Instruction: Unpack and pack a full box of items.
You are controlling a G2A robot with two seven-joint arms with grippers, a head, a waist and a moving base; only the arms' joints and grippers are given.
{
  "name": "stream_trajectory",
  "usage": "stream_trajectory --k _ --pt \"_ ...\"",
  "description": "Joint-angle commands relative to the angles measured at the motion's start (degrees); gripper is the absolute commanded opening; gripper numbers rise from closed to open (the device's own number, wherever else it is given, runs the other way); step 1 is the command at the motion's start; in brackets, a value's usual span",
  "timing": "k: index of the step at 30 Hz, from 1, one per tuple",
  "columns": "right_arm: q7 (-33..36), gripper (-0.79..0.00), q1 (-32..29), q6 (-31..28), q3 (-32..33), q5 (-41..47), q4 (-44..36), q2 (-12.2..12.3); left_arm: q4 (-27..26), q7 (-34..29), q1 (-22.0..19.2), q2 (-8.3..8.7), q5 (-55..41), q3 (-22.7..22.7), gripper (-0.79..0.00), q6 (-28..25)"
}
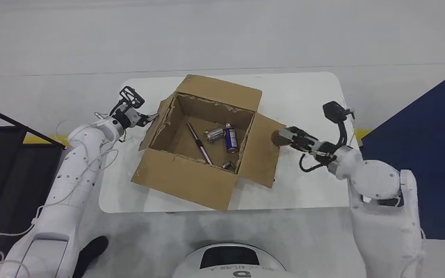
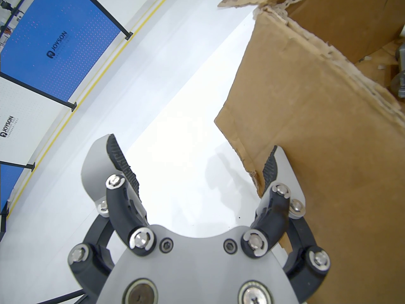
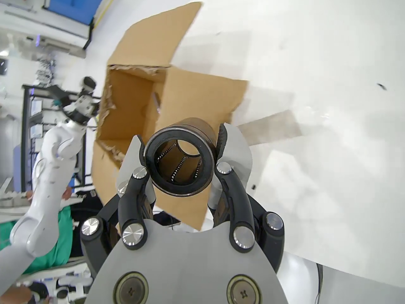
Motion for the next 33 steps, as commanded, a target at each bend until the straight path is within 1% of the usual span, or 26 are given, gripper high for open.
stream_trajectory --k 1,4,7,9,14,19,24,27,29,30,31,32,33 --pt "1.29 -0.785 1.43 -1.70 -2.51 0.97 -0.78 0.06 0.00 0.00 0.00 0.00 0.00 0.00 0.000 0.00" --pt "2.18 -0.785 4.21 -3.22 -8.62 -2.64 -1.73 0.13 0.00 0.00 0.00 0.00 0.00 0.00 0.000 0.00" --pt "2.54 -0.785 8.29 -1.69 -16.81 -9.68 -0.75 -0.06 0.00 0.00 0.00 0.00 0.00 0.00 0.000 0.00" --pt "2.76 -0.785 12.14 -0.27 -22.82 -12.59 1.48 -0.51 0.00 0.00 0.00 0.00 0.00 0.00 0.000 0.00" --pt "-1.01 -0.785 22.77 6.39 -35.94 -21.31 11.30 -2.48 0.00 0.00 0.00 0.00 0.00 0.00 0.000 0.00" --pt "-2.10 -0.785 31.95 11.16 -47.03 -25.45 23.22 -5.36 0.00 0.00 0.00 0.00 0.00 0.00 0.000 0.00" --pt "-1.59 -0.785 38.18 12.70 -54.16 -24.38 33.69 -8.38 0.00 0.00 0.00 0.00 0.00 0.00 0.000 0.00" --pt "-2.96 -0.785 40.44 13.57 -56.81 -24.89 38.08 -9.86 0.00 0.00 0.00 0.00 0.00 0.00 0.000 0.00" --pt "-3.62 -0.785 41.62 15.79 -58.77 -27.37 40.27 -10.76 0.00 0.00 0.00 0.00 0.00 0.00 0.000 0.00" --pt "-3.15 -0.785 41.94 16.17 -59.32 -26.86 40.68 -11.21 0.00 0.00 0.00 0.00 0.00 0.00 0.000 0.00" --pt "-2.38 -0.702 42.35 15.93 -59.63 -26.21 41.03 -11.57 0.00 0.00 0.00 0.00 0.00 0.00 0.000 0.00" --pt "-1.97 -0.483 42.76 15.98 -59.90 -26.38 41.51 -11.83 0.00 0.00 0.00 0.00 0.00 0.00 0.000 0.00" --pt "-1.61 -0.428 43.05 16.26 -60.20 -26.94 41.86 -12.05 0.00 0.00 0.00 0.00 0.00 0.00 0.000 0.00"
